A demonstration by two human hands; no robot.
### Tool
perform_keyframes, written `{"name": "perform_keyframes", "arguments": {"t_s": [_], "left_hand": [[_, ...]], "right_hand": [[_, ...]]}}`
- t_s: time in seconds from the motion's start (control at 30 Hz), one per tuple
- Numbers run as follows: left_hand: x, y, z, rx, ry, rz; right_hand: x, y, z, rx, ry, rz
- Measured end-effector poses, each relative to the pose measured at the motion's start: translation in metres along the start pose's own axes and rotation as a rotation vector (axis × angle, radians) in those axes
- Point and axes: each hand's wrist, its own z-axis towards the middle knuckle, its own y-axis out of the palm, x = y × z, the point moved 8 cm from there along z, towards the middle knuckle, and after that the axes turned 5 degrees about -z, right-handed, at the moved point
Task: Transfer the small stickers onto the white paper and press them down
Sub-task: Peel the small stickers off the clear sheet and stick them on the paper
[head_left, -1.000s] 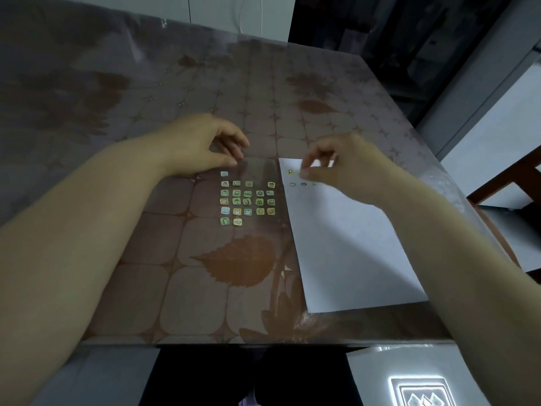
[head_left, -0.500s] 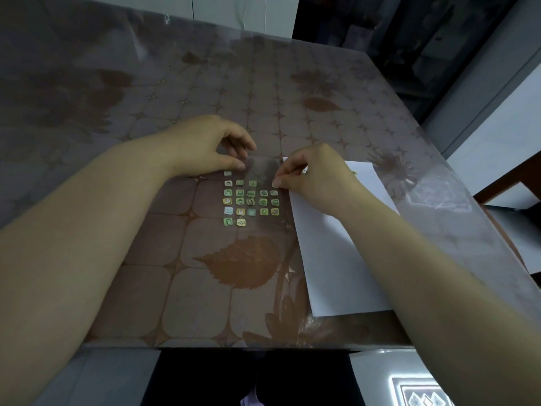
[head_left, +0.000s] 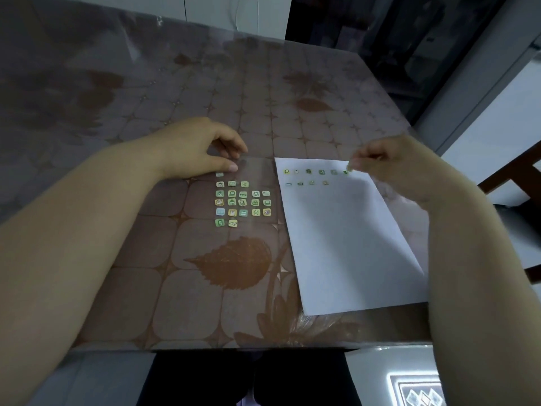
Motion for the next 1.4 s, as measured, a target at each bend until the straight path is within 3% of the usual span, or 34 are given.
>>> {"name": "perform_keyframes", "arguments": {"t_s": [0.13, 0.77, 1.03, 1.2, 1.4], "left_hand": [[-0.001, 0.002, 0.002, -0.007, 0.012, 0.007], [-0.002, 0.002, 0.001, -0.001, 0.009, 0.006], [-0.001, 0.002, 0.001, 0.004, 0.033, 0.024], [-0.001, 0.000, 0.000, 0.000, 0.032, 0.022], [-0.007, -0.006, -0.002, 0.029, 0.032, 0.136]], "right_hand": [[0.004, 0.019, 0.009, -0.085, -0.009, -0.077], [0.006, 0.024, 0.015, -0.064, -0.031, -0.099], [0.017, 0.022, 0.020, -0.008, 0.110, 0.042], [0.019, 0.023, 0.025, -0.020, 0.126, -0.023], [-0.008, 0.010, 0.015, 0.199, -0.004, 0.138]]}}
